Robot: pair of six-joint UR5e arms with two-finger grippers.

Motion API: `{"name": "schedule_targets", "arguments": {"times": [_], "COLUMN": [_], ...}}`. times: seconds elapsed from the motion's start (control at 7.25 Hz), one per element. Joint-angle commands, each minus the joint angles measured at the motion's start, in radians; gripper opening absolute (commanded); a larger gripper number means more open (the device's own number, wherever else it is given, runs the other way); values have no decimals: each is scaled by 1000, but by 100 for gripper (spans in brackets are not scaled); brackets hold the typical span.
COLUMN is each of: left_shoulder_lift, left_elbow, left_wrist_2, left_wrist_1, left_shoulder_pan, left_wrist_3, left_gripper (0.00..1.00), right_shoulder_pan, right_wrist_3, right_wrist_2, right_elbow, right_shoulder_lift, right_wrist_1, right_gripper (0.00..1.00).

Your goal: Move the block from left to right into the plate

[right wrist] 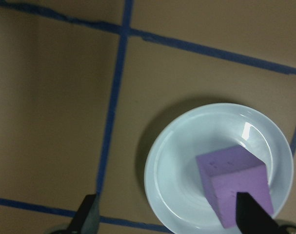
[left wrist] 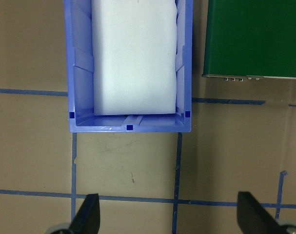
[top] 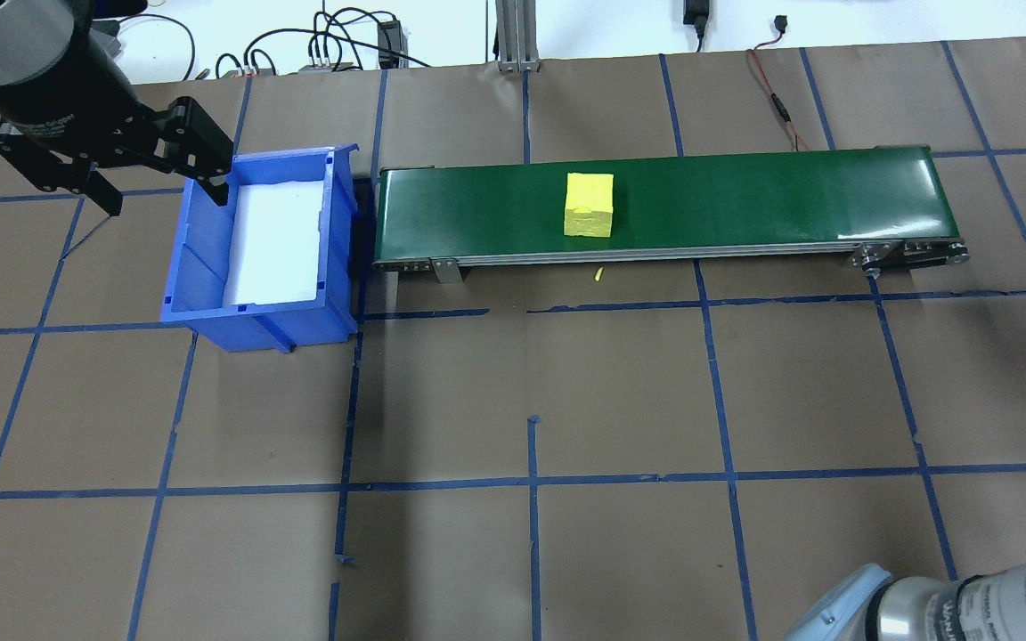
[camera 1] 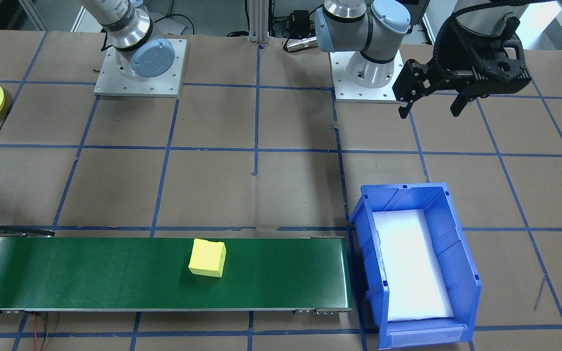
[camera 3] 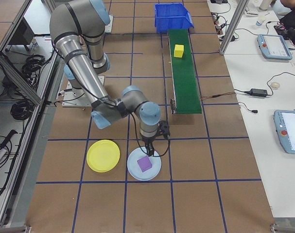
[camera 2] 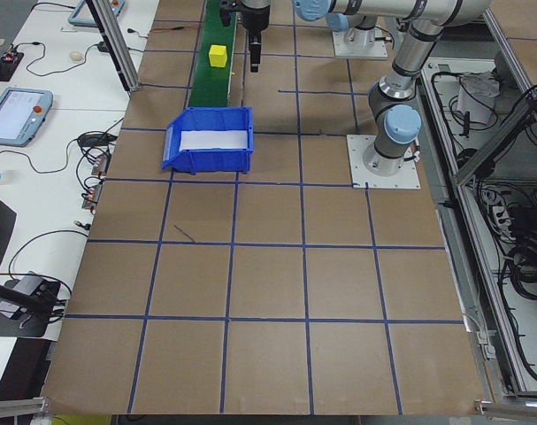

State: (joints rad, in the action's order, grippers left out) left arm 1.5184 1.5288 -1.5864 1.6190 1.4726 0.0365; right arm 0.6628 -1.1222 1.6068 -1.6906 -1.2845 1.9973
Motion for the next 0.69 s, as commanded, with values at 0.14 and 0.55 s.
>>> {"name": "schedule_targets", "arguments": {"times": [0.14,0.55], "left_shoulder_lift": [2,3], "left_elbow": [5,7], "left_wrist_2": [3,8], "left_wrist_1": [-1,-2], "left_shoulder_pan": [3,5], "left_wrist_3": [-4,-4], "left_gripper": [100,100], "right_shoulder_pan": [399,605], "right_wrist_3": [562,1035], "right_wrist_2": [-187,-370], "right_elbow": [15,89], "right_shoulder_lift": [-46,34], "right_wrist_1": [-71,-57], "right_gripper": [94,99]}}
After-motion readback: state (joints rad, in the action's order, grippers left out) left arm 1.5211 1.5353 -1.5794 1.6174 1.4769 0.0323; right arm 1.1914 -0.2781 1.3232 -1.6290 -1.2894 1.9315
